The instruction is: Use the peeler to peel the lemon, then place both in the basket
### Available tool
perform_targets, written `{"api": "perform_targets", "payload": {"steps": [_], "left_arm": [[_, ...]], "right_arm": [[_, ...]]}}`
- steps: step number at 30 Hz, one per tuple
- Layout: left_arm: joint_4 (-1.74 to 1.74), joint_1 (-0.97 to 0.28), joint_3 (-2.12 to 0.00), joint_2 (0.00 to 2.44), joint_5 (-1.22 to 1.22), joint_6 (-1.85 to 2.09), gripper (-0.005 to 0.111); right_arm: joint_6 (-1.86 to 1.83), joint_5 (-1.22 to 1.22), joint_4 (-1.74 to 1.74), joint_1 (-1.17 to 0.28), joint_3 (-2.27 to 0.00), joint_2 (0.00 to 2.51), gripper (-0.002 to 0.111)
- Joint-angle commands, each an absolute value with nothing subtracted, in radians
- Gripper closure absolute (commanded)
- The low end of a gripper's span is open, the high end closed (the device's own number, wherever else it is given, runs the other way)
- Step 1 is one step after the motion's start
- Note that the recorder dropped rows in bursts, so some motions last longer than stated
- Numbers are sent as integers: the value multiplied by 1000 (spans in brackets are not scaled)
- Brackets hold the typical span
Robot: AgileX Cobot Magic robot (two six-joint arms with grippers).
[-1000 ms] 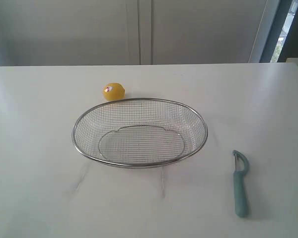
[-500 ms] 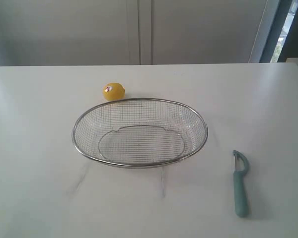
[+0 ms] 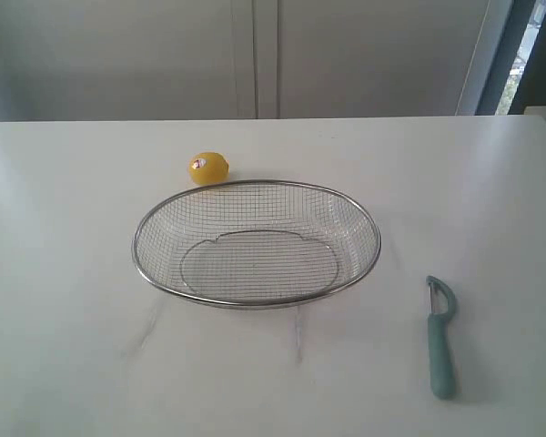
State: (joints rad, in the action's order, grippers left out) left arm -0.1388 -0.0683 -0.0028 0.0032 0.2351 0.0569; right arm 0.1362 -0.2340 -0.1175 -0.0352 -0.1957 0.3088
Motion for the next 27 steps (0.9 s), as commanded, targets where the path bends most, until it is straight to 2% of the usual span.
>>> {"api": "perform_targets", "payload": {"steps": [1, 9, 20, 27], "left_arm": [[-148, -75, 0, 0, 235, 56, 107], [-148, -75, 0, 0, 235, 56, 107], [-148, -75, 0, 0, 235, 56, 107], [-148, -75, 0, 0, 235, 56, 107]], "right_arm": [[127, -16, -124, -39, -290, 386, 108], [134, 384, -128, -39, -478, 505, 108], [136, 904, -87, -39, -710, 791, 108], [136, 1094, -82, -39, -813, 982, 108]]}}
